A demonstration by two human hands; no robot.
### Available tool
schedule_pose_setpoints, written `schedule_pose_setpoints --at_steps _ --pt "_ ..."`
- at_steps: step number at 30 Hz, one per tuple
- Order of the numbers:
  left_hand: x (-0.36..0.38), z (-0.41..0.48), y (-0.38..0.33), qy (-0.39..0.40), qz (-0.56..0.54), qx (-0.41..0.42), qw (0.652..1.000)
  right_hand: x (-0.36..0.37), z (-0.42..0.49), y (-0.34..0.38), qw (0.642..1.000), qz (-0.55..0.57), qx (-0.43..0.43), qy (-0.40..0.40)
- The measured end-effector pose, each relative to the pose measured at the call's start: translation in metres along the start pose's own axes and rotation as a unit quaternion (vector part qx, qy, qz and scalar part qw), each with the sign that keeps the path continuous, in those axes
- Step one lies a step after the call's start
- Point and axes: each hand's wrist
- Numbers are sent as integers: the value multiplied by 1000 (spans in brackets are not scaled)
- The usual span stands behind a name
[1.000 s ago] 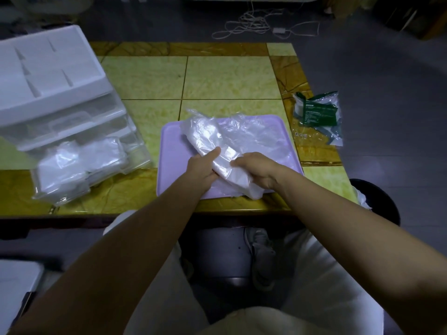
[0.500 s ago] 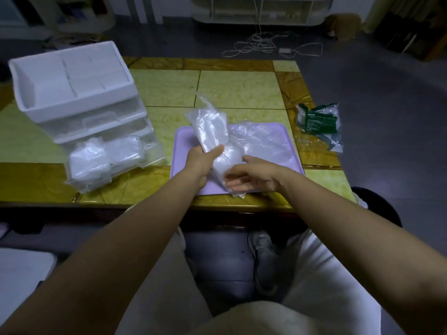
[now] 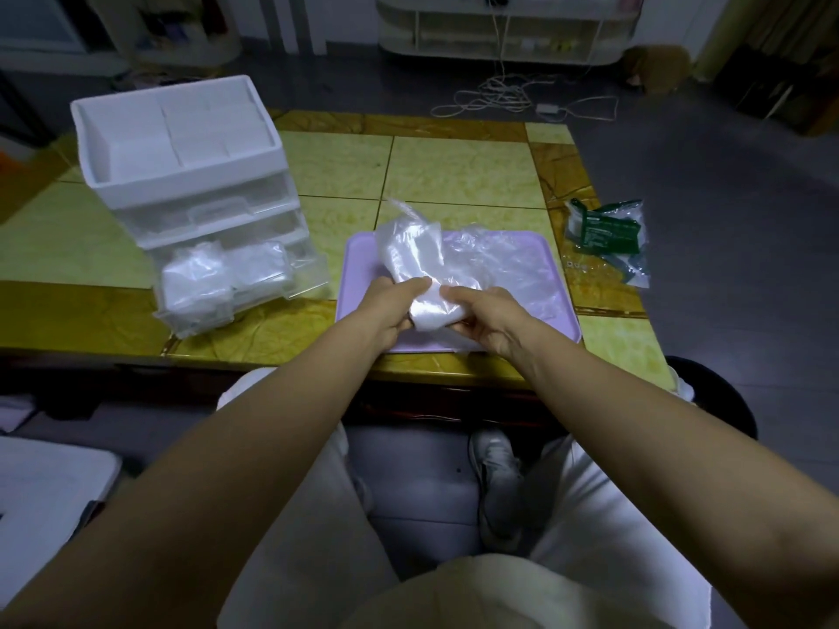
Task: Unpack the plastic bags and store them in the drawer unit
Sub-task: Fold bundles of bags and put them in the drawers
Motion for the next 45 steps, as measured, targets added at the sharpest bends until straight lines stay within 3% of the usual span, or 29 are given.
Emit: schedule_pose_setpoints --at_steps 4,7,10,12,14,17,19,22,24,27,34,37,40,43,45 --pt "-3 -2 4 -44 47 48 997 2 -1 -5 999 22 -19 -38" --pt "-10 -6 9 -81 106 17 991 2 -1 -7 998 45 -19 -45" --pt "-17 -17 8 5 55 -94 994 5 -6 -7 998 60 -13 -23" --pt "-21 -17 9 46 -13 -111 993 9 -10 -8 998 55 1 -6" --pt "-21 -16 11 8 -16 -89 996 12 -12 -10 1000 23 11 -5" --pt "-28 -13 16 -61 73 -37 995 16 -12 -16 996 -81 -20 -33" --pt "-35 -14 17 -82 92 5 992 16 -14 -17 968 -187 -150 -79" --pt "-50 -24 17 -59 181 45 981 19 -22 -13 852 -326 -408 -42" --pt "-58 -35 14 -11 240 62 969 27 -26 -10 797 -404 -448 28" --pt "-67 -47 13 40 271 83 958 41 -26 -13 766 -501 -393 87" --pt "-89 -58 13 46 235 152 959 53 -34 -23 881 -364 -231 195" --pt "-98 -51 15 -12 219 190 957 57 -33 -25 904 -310 -177 237" --pt "-102 -51 12 -12 176 175 969 60 -30 -28 918 -241 -127 289" --pt "-105 -51 11 -1 103 152 983 69 -29 -26 936 -164 -84 299" --pt "-101 -52 7 -33 74 156 984 77 -27 -24 941 -145 -83 295"
Point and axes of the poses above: each hand's wrist, its own z-axis towards the middle knuckle, its own x-axis out of the palm, y = z × x, and after that the axes turned 4 degrees about y, right-handed
